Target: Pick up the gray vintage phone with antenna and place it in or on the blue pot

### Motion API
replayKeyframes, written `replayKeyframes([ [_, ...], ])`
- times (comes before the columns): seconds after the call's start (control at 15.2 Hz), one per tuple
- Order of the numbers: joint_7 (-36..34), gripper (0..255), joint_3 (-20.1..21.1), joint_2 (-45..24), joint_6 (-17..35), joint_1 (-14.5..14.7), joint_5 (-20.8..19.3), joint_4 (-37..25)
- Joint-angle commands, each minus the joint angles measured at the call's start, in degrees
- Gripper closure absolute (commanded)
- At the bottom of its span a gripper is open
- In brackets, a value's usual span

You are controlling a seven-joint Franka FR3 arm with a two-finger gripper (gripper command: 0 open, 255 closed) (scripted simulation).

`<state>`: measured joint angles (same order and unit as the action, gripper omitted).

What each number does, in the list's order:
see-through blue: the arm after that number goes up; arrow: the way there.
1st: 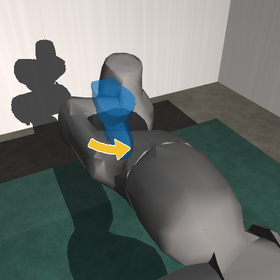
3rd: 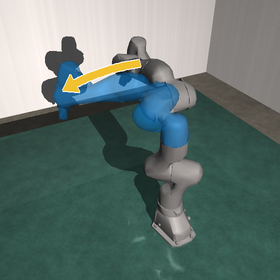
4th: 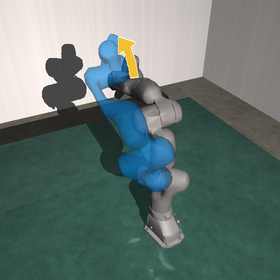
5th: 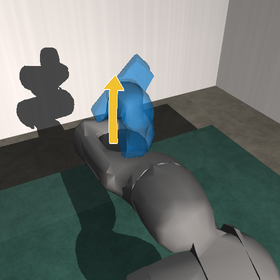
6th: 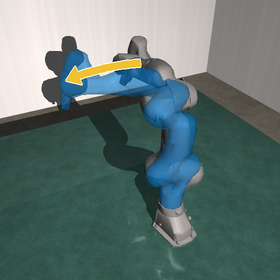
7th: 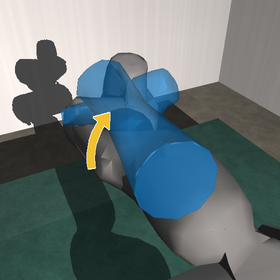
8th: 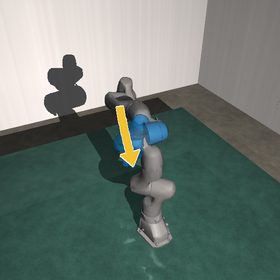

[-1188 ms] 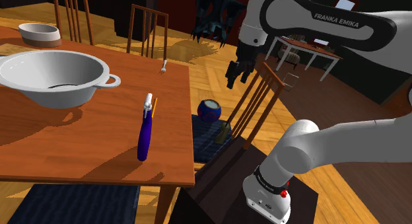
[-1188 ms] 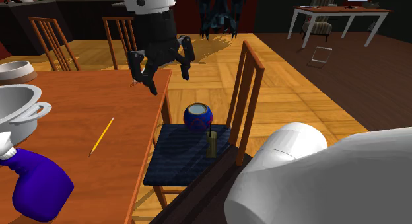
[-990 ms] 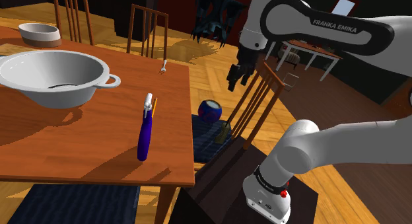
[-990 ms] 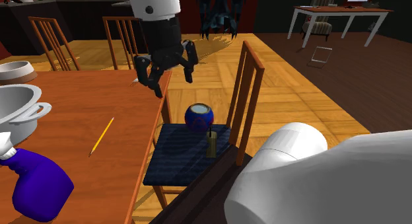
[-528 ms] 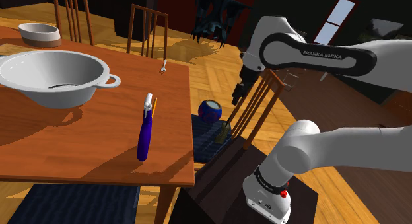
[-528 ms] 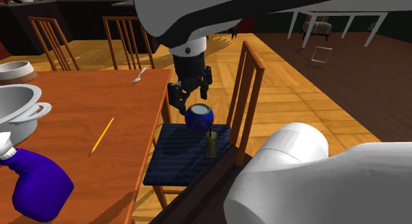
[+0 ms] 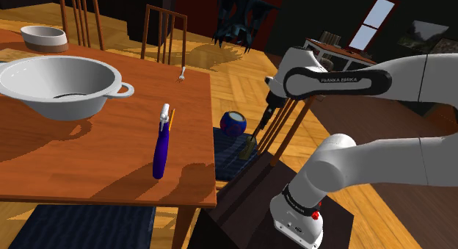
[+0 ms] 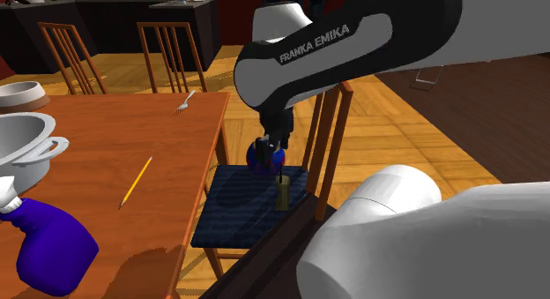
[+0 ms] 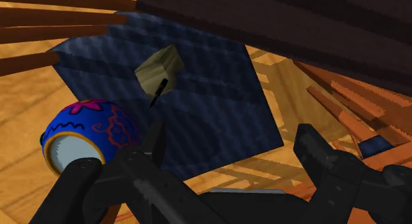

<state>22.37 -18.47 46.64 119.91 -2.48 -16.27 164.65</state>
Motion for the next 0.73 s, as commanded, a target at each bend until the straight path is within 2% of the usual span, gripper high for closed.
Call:
replayKeyframes([
  [0.0, 4.6, 0, -3.8, -2.9, 5.3, -0.9, -2.5, 1.5],
  [0.2, 10.7, 0, -9.4, -9.3, 13.6, -1.1, -5.2, 2.5],
  [0.4, 17.5, 0, -15.5, -17.4, 22.4, 0.3, -6.3, 2.2],
  [0.53, 22.9, 0, -20.2, -23.6, 28.4, 2.9, -5.2, 1.3],
  [0.66, 30.1, 0, -25.6, -30.2, 34.3, 7.2, -1.1, 0.0],
])
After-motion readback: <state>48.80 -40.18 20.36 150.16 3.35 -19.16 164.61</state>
